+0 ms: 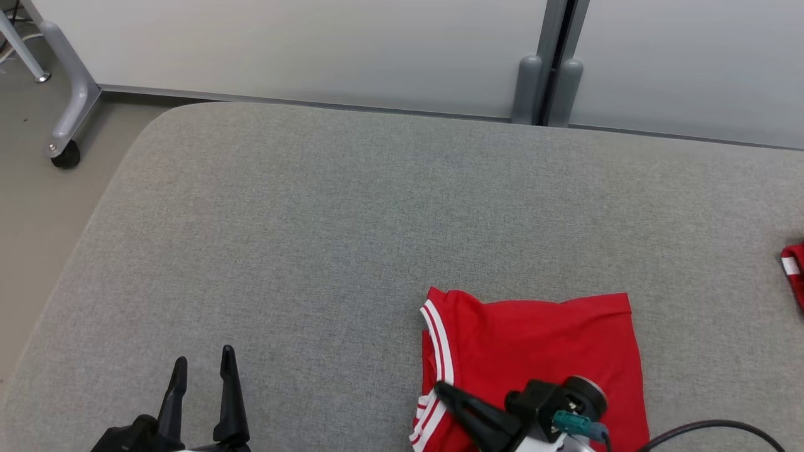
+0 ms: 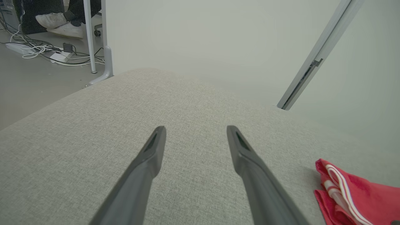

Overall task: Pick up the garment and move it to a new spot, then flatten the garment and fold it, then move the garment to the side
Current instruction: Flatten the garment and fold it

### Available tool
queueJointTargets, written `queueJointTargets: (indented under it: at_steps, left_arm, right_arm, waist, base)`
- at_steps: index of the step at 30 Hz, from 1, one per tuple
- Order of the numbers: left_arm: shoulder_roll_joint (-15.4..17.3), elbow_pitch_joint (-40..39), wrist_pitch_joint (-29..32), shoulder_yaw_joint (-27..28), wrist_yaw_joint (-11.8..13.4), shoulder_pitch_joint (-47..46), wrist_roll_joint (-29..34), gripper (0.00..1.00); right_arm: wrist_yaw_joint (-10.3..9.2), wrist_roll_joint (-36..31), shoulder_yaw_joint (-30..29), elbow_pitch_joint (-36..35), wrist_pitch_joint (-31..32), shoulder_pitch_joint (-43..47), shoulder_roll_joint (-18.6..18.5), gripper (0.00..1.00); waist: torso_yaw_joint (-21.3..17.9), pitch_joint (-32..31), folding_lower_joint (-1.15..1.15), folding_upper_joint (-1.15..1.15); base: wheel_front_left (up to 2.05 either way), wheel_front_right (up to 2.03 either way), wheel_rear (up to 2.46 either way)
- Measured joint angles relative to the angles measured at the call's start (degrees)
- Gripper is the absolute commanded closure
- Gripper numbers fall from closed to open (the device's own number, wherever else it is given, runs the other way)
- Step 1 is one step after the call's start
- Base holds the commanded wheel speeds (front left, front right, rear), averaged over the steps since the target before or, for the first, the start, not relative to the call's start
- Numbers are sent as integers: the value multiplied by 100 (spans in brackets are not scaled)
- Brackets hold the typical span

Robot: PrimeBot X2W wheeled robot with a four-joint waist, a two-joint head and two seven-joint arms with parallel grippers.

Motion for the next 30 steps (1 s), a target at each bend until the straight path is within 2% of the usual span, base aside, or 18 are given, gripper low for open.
queueJointTargets:
  at_steps: [3,7,10,12,13,15,16,17,18,22,25,30]
  left_arm:
    - [1,-18,0,32,9,17,-7,0]
    - [0,-49,-1,108,7,58,-4,0]
    - [-3,-40,0,166,-31,126,14,0]
    - [-1,-35,-1,235,-45,166,59,0]
    - [-3,-37,-1,271,-49,217,79,0]
    - [2,-52,-1,383,-53,324,116,0]
    - [3,-63,-1,422,-86,355,149,0]
    - [2,-67,-1,447,-101,366,169,0]
    - [-1,-75,0,478,-112,373,179,0]
    - [0,-63,-1,657,-181,478,332,0]
    - [0,-27,-1,751,-272,538,542,0]
    - [1,48,0,843,-296,619,659,0]
  right_arm:
    - [0,81,261,-34,-2,-27,25,100]
    - [0,137,126,-65,-43,-25,-86,100]
    - [0,133,-269,-213,-58,124,-264,100]
    - [0,89,-719,-401,-71,342,-404,100]
    - [0,24,-981,-544,-75,475,-466,97]
    - [0,-80,-1623,-835,-82,768,-560,79]
    - [0,-207,-1916,-964,-83,934,-626,65]
    - [0,-383,-2186,-1090,-82,1101,-700,46]
    - [0,-435,-2584,-1218,-82,1285,-705,0]
    - [-1,-684,-3628,-1547,-83,1912,-657,0]
    - [-1,-793,-4178,-1503,-85,2284,-571,0]
    - [-1,-834,-4509,-1257,-83,2544,-392,0]
  waist:
    - [-53,-45,0,0]
    - [-186,-145,0,0]
    - [-330,-245,0,0]
    - [-423,-349,0,0]
    - [-474,-409,0,0]
    - [-594,-506,0,0]
    - [-659,-549,0,0]
    - [-720,-585,0,0]
    - [-780,-620,0,0]
    - [-960,-748,0,0]
    - [-1052,-811,0,0]
    - [-1130,-824,0,0]
  base:
    - [0,0,0]
    - [0,0,0]
    - [0,0,0]
    - [0,0,0]
    - [0,0,0]
    - [0,0,0]
    - [0,0,0]
    - [0,0,0]
    - [0,0,0]
    - [0,0,0]
    - [0,0,0]
    - [0,0,0]
